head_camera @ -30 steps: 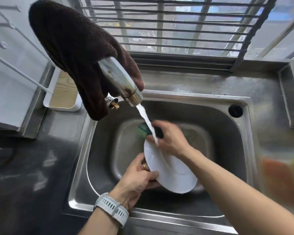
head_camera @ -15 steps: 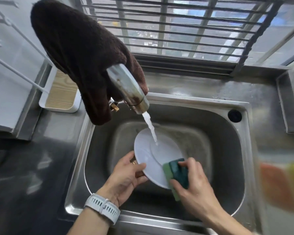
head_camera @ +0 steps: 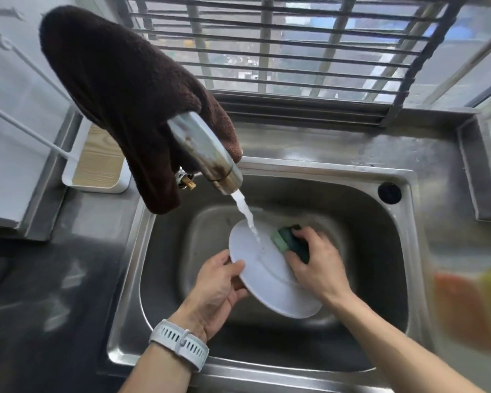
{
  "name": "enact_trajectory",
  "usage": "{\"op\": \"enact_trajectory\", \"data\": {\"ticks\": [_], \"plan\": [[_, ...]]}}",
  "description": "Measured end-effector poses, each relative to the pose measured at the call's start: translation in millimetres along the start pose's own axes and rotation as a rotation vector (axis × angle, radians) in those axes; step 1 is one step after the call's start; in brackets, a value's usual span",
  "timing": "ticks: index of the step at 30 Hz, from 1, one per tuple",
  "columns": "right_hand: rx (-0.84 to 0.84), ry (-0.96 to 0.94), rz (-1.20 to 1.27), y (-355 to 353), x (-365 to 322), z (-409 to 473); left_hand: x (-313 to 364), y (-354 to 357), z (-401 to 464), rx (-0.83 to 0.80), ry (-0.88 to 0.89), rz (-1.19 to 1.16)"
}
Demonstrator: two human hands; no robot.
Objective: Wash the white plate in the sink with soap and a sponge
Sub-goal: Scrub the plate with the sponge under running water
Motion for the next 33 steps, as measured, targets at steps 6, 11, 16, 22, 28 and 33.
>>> {"op": "enact_trajectory", "data": {"ticks": [6,11,16,22,28,33], "plan": [[-0.051,-0.222,0.248,3.1,-46.3,-25.7,-10.3,-2.4,-5.0,-0.04,0.003,0.043],[-0.119,-0.127,0.165,39.8,-49.6,46.6,-9.0,-5.4,-8.3,-0.06,0.057,0.08],[-0.125,0.347,0.184,27.3,10.6,46.3,-8.3,-14.0,-16.0,-0.062,0.09,-0.017],[-0.009,0.746,0.302,2.1,47.0,-0.8,-11.7,-14.3,-23.0,-0.069,0.085,-0.108],[0.063,0.432,0.186,-5.1,4.2,15.7,-4.8,-2.8,-24.1,-0.051,0.06,-0.13],[0.045,-0.007,0.238,5.9,-51.3,-14.8,10.3,9.6,-18.4,-0.005,0.091,-0.17]]}}
Point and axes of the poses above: each hand's wrist, its own z-axis towards the middle knuckle, its own y-axis out of the palm, x = y × z, the point moved 3 cm from there along z, towards the middle knuckle, and after that the axes turned 14 degrees about x, right-handed, at the moved point
